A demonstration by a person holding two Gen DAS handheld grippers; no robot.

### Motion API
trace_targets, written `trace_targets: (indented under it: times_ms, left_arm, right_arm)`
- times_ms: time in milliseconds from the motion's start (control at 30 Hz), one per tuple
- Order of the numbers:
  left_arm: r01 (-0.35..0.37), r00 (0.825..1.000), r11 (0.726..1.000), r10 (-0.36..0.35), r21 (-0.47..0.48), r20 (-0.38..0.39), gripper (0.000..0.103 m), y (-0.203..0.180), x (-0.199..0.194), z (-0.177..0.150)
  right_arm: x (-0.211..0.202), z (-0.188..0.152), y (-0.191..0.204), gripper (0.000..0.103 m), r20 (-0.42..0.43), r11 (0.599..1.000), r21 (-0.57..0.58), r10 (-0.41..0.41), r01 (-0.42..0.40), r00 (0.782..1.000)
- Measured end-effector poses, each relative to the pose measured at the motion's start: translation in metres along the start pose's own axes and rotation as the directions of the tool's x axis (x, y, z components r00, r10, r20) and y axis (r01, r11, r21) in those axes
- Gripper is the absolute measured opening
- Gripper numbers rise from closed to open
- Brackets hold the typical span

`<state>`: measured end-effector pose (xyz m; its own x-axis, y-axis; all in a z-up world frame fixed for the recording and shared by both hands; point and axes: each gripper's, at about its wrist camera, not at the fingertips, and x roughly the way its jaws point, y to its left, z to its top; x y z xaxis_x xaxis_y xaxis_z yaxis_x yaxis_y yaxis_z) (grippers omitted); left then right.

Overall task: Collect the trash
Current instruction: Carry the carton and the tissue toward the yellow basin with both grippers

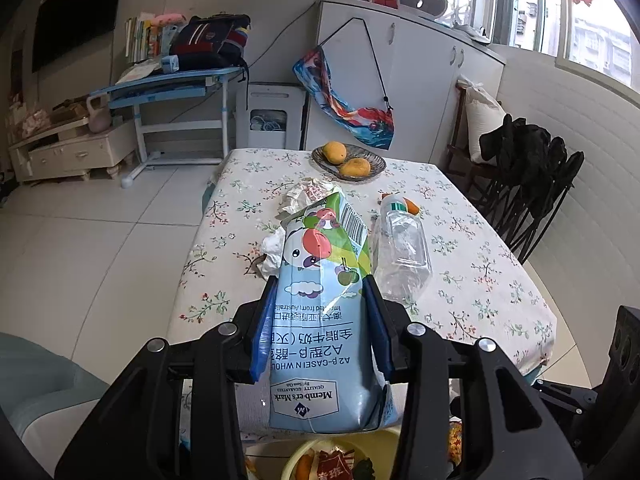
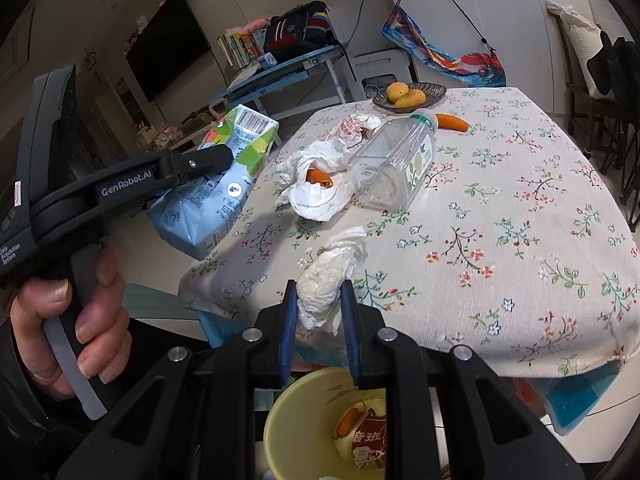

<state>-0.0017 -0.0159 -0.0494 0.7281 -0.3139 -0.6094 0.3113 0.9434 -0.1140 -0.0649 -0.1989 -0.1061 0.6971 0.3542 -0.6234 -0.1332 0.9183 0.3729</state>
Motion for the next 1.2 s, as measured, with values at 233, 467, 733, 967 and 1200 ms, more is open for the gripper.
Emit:
trace_targets:
  times_ms: [233,467,733,967,1200]
  left_arm:
    - [-0.003,1.0,1.0,0.003,0.007,0.005,0.04,-0.001,-0.006,-0.001]
    - [-0.005,1.0,1.0,0.004,0.009,0.009,0.04,-0.003,-0.009,-0.003]
    - [-0.003,1.0,1.0,0.003,0.01,0.009,0.04,-0.003,-0.011,-0.004]
    - [0.002,1.0,1.0,-0.002,0.018,0.007,0.04,-0.006,-0.02,-0.014]
    - [0.011,1.0,0.999,-0.011,0.04,-0.003,0.04,-0.01,-0.033,-0.03]
  right_arm:
    - [-0.007,-0.005,0.003,0.022,0.018,1.0,-0.007,-0.005,0.005,1.0]
    - [-0.019,-0.003,-0.001,0.022,0.066,1.0,0.005,-0.012,0.012,0.998]
    - [-0.026,-0.006,0.001,0.022,0.079,1.0,0.006,-0.013,0.013,0.997]
    - [-0.029,-0.008,0.002,0.022,0.08,1.0,0.006,-0.012,0.011,0.997]
    - [-0.034,-0.013,0.008,0.022,0.072,1.0,-0.007,-0.003,0.004,0.997]
